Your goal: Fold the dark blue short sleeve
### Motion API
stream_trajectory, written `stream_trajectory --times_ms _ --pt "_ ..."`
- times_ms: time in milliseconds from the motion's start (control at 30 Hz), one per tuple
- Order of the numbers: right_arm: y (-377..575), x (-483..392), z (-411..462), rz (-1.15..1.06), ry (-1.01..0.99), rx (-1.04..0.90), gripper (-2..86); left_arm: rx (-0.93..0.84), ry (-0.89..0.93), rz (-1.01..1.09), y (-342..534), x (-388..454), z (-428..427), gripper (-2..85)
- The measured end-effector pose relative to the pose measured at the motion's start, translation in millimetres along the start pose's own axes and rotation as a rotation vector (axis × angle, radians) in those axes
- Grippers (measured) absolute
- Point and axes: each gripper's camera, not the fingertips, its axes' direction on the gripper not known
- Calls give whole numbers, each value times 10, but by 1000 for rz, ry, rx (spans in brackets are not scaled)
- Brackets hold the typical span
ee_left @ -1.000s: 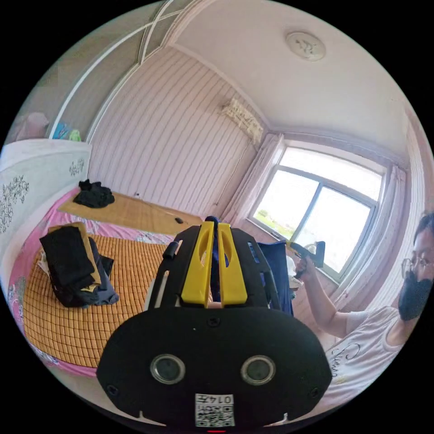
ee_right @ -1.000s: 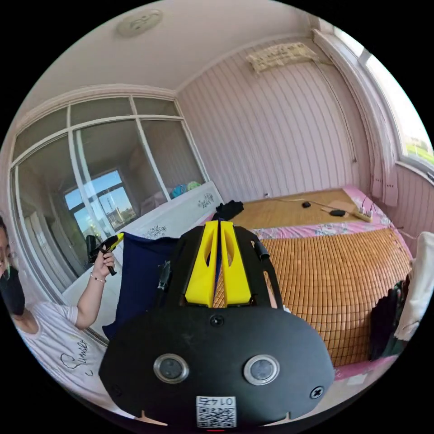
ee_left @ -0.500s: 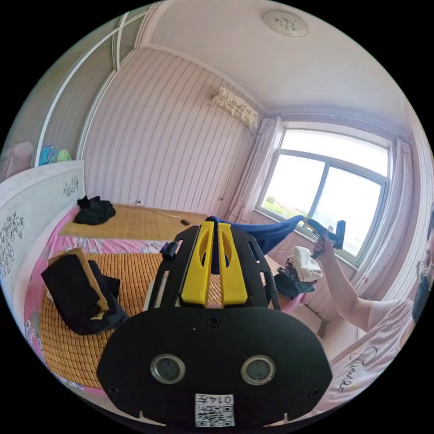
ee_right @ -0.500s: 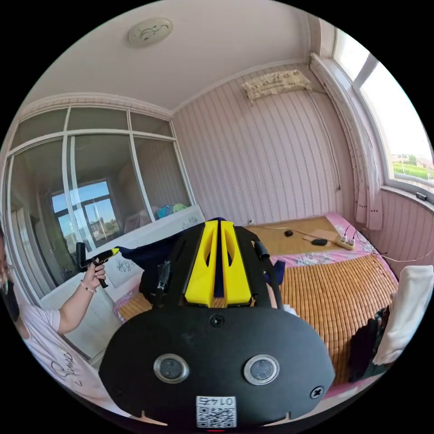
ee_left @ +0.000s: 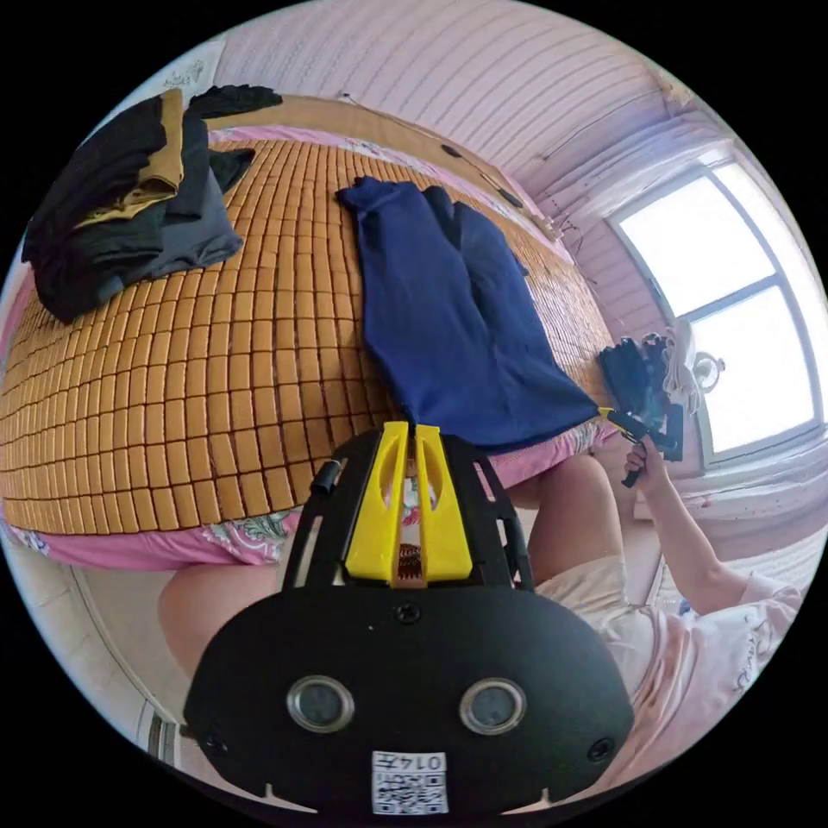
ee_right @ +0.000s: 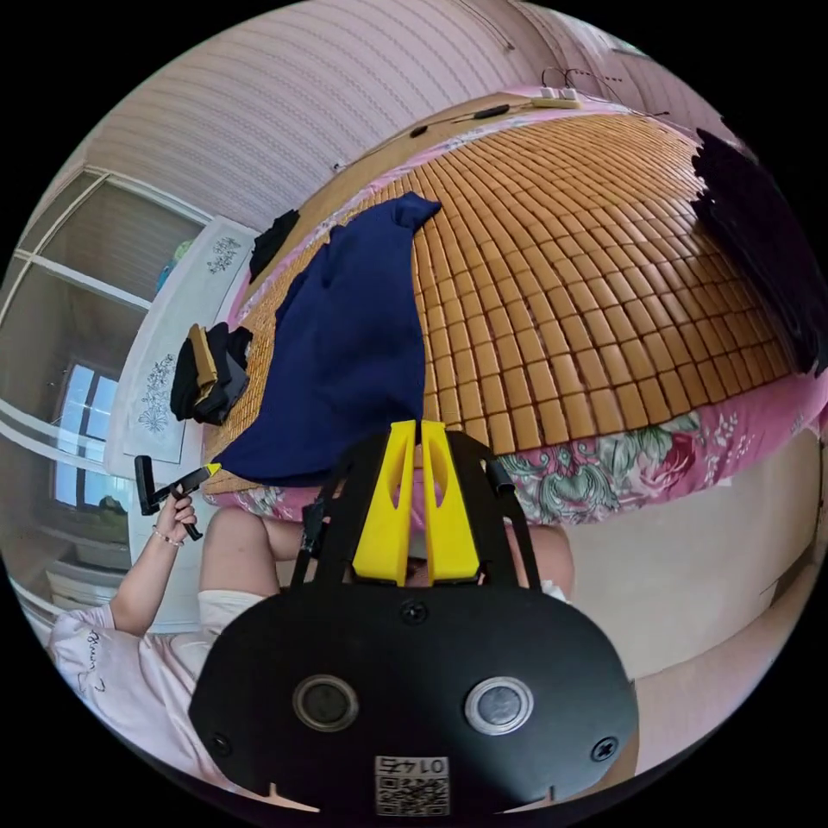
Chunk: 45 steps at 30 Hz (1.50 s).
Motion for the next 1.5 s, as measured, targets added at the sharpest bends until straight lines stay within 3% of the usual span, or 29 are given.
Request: stream_trajectory --times_ms 400,633,933,1200,1433,1500 --pt "64 -546 390 -86 117 -147 6 -185 18 118 -82 -126 168 -5" --pt "-146 -1042 571 -91 223 -113 18 -75 65 178 -271 -196 -26 5" --pt "-909 -2146 1099 -320 210 -107 83 59 75 244 -652 -447 -220 0" --pt "-2813 -3492 2321 -648 104 -76 79 147 -6 109 -2450 -961 239 -7" --pt "-4303 -4353 3609 -654 38 -144 106 129 -63 -15 -3825 -1363 610 10" --pt "-4555 -4513 3931 -620 43 -178 77 94 -64 -37 -4102 -1452 723 42"
